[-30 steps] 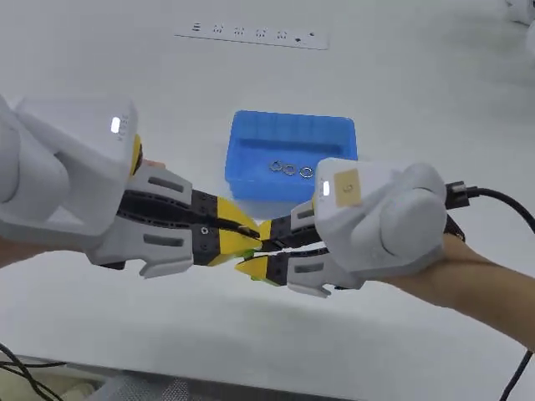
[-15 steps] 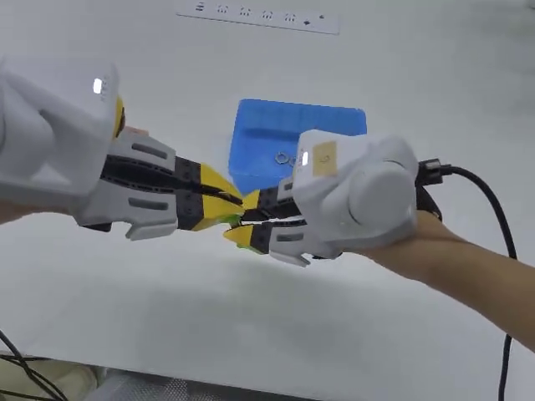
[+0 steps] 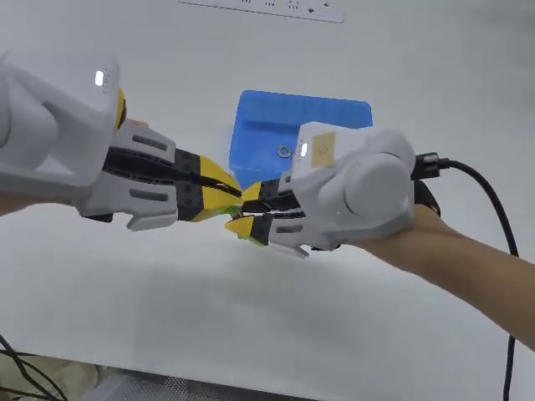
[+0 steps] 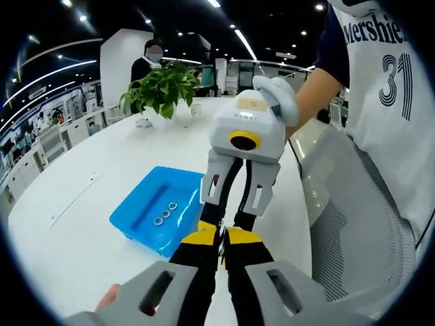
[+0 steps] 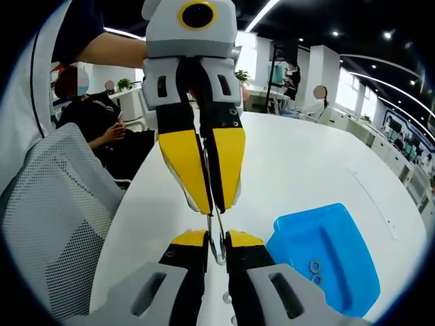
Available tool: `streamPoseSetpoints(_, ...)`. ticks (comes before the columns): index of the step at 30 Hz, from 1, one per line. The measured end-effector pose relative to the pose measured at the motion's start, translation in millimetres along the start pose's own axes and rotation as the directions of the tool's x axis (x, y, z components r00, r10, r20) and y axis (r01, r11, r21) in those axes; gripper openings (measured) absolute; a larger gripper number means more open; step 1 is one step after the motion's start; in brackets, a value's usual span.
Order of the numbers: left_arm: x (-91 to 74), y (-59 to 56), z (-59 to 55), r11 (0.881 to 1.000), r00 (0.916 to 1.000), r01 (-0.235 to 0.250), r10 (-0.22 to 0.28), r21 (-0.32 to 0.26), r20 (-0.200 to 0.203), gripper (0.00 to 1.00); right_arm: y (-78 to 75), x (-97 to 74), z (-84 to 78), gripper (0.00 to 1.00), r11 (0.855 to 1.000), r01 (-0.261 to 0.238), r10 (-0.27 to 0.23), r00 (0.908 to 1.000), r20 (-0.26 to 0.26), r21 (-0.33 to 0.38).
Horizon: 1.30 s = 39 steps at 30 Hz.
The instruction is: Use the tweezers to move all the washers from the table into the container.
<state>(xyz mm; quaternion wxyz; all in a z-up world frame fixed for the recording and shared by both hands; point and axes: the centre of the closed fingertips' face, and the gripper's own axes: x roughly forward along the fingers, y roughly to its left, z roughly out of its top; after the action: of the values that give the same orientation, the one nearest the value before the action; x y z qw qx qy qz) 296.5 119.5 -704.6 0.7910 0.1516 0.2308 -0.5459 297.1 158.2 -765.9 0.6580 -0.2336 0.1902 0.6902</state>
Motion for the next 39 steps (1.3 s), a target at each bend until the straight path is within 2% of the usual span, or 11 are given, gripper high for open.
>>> streamPoseSetpoints(22,5.5,1.9,-9.3,1.0,0.9999,0.004,-0.005,-0.014,-0.013,0.06,1.7,8.1,-7.7,0.11,1.0,-0.013,0.014,0.9998,-0.016,0.028)
streamPoseSetpoints(39,5.7,6.2,-13.1,0.999,0.9998,-0.016,0.016,-0.033,-0.008,0.06,-0.1,8.3,-10.8,0.11,0.999,-0.002,0.003,0.9997,-0.024,0.043)
